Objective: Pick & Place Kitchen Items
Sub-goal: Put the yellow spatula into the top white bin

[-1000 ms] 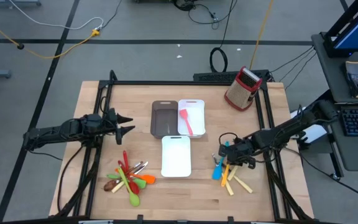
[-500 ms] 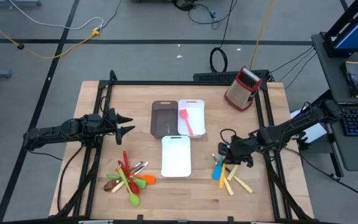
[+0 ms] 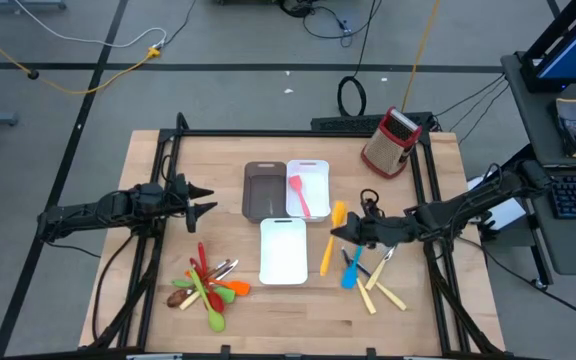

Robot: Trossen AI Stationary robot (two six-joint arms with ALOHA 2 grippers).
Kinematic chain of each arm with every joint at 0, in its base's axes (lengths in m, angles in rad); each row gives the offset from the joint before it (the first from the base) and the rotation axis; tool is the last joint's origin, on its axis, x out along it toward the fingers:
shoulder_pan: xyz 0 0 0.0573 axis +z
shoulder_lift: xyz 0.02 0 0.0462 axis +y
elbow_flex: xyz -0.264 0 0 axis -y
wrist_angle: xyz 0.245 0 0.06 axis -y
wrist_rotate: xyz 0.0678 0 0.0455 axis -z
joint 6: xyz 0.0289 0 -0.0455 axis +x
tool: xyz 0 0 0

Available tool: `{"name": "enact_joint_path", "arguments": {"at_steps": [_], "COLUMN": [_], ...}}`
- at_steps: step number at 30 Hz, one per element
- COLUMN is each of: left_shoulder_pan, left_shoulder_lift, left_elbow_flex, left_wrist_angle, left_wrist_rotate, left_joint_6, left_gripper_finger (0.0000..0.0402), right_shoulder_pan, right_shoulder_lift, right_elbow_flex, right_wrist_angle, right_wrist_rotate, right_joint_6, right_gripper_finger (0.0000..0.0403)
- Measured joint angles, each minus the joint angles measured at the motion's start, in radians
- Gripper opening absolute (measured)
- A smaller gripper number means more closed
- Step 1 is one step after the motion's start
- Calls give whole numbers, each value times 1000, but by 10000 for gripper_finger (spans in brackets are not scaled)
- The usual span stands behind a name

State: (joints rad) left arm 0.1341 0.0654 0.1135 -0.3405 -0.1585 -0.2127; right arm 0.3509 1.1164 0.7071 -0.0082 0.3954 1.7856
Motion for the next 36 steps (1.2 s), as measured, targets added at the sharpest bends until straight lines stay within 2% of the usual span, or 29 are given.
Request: {"name": "enact_joint_path", "arguments": {"at_steps": [4,9,13,19,25,30,36], "left_shoulder_pan": [0,0,0,0,0,0,0], "left_shoulder_lift": [0,0,0,0,0,0,0], "left_elbow_flex": [0,0,0,0,0,0,0], "left_wrist_angle": [0,0,1,1,1,1,0], "left_wrist_rotate": [0,0,0,0,-36,-80,-83], "left_joint_6": [0,0,-15,-37,-65,-90,-90], "left_gripper_finger": [207,207,207,207,207,207,207], "right_shoulder_pan": [-25,-91,-185,-392,-581,-678,-741], "right_shoulder_lift": [0,0,0,1,46,138,250], "right_elbow_flex": [0,0,0,0,0,1,1], "right_wrist_angle": [67,115,146,192,314,398,444], "right_wrist_rotate": [28,-20,-147,-402,-624,-807,-948], "right_joint_6": [-82,-120,-133,-193,-204,-169,-114], "right_gripper_finger": [19,19,19,19,16,13,12]}}
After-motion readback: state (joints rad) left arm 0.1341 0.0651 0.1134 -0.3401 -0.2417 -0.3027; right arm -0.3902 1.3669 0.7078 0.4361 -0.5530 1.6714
